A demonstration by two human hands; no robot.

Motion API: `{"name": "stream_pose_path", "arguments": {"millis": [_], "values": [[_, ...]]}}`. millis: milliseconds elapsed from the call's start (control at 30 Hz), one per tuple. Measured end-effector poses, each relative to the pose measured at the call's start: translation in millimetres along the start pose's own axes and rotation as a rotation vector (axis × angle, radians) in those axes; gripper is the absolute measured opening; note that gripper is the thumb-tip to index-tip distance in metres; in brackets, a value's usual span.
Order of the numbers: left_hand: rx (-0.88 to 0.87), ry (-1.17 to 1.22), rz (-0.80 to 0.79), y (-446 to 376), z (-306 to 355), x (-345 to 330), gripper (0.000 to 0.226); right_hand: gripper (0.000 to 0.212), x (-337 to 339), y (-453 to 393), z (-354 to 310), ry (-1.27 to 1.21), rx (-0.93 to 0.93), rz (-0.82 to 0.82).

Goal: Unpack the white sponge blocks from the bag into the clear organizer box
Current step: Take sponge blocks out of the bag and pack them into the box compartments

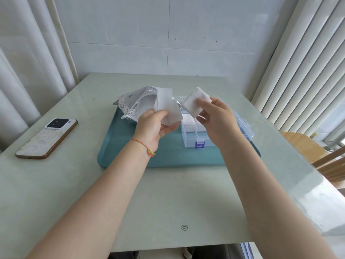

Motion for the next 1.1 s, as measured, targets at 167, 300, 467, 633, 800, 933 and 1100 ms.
{"name": "stream_pose_path", "arguments": {"millis": [167, 300, 467, 633, 800, 933, 1100], "values": [[-0.025, -0.275, -0.105, 4, -2, -2, 0.006, 0.007, -2, 1, 1, 0.136, -0.013, -0.138], [-0.028, -0.382, -0.209, 7, -2, -4, 0.009, 0.009, 1, -2, 6, 0.145, -0.017, -0.11], [-0.018, -0.412, -0.259, 9, -3, -4, 0.005, 0.011, 2, -4, 6, 0.09, 0.026, -0.064], [0.005, -0.403, -0.279, 8, -4, -4, 0.006, 0.017, 5, -6, 9, 0.102, 0.047, 0.046], [0.021, -0.404, -0.23, 6, -5, -2, 0.006, 0.016, 7, -8, 8, 0.103, 0.09, 0.122], [0.002, -0.396, -0.124, 3, -6, 2, 0.004, 0.029, 15, -13, 4, -0.086, 0.024, 0.142], [-0.062, -0.361, -0.123, 3, -5, 0, 0.013, 0.009, 2, -6, 5, -0.083, -0.124, -0.11]]}}
Point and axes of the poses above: each hand's wrist, its own y-axis away from the middle knuckle, its own x-axis out of the back of the hand, z = x × y, the point moved 2 cm from there along -y, towards the middle knuckle, and after that the axes turned 2 degrees about -y, right-handed, at the moved point
